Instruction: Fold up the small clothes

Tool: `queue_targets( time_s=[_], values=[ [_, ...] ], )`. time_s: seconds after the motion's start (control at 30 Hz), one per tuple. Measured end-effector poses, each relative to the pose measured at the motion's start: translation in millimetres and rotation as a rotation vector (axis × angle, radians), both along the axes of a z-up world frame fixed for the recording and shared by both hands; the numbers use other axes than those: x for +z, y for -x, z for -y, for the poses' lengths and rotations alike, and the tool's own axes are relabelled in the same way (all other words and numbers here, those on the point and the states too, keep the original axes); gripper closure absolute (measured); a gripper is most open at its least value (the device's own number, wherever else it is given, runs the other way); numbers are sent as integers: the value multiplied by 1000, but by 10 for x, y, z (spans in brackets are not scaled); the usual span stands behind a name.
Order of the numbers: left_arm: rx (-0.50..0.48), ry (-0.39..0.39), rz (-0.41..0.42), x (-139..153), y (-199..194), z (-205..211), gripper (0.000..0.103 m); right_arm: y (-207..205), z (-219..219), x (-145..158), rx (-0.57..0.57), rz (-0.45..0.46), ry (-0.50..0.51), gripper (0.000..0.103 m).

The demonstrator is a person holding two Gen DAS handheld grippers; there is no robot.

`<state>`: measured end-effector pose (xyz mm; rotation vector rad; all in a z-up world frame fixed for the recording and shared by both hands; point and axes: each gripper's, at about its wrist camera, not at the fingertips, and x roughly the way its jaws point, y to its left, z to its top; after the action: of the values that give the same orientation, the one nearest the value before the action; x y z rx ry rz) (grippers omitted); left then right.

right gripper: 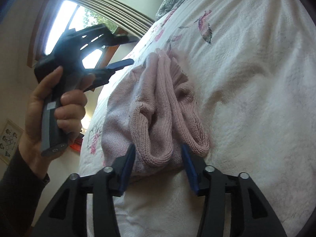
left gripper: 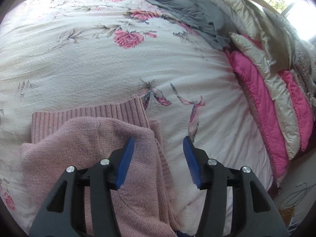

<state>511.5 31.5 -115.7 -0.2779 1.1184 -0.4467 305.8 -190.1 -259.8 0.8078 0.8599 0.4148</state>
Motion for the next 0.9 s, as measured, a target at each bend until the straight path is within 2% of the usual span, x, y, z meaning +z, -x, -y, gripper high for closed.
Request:
queue_targets(
  time_s=[0.1, 0.23, 0.3, 0.33, 0.4, 0.47, 0.57, 0.67, 0.73, 0.8, 0.87, 0.9],
  values=[
    [-25, 79, 26, 180, 199, -218, 51, -122, 54, 6, 44, -25, -56, 39],
    [-69, 99, 25, 223, 585, -504, 51, -351, -16, -41, 126, -103, -102, 38],
    [-81, 102, 15, 172, 773, -640, 50, -479, -59, -60, 177, -139, -162, 40],
    [-88, 106, 7, 134, 850, -700, 50, -559, -83, -110, 202, -184, -197, 44],
    [-93, 122, -20, 40, 964, -805, 51, -680, -69, -214, 214, -261, -234, 89],
    [-99, 146, -41, -33, 1037, -907, 52, -701, 57, -158, 178, -245, -223, 90],
    [-136, 200, -59, -137, 1157, -914, 52, -639, 201, -27, 139, -193, -153, 90],
    [-171, 160, -111, -416, 1254, -807, 53, -640, 106, -226, 210, -255, -86, 87],
    [-173, 140, -153, -615, 1278, -780, 57, -621, 147, -164, 217, -231, -96, 79],
    [-177, 170, -157, -685, 1319, -783, 57, -639, 285, 67, 169, -159, -108, 53],
    [-202, 184, -128, -649, 1377, -752, 57, -713, 368, 267, 139, -114, -85, 51],
    [-218, 189, -111, -621, 1406, -726, 57, -787, 351, 299, 159, -125, -83, 51]
  ],
)
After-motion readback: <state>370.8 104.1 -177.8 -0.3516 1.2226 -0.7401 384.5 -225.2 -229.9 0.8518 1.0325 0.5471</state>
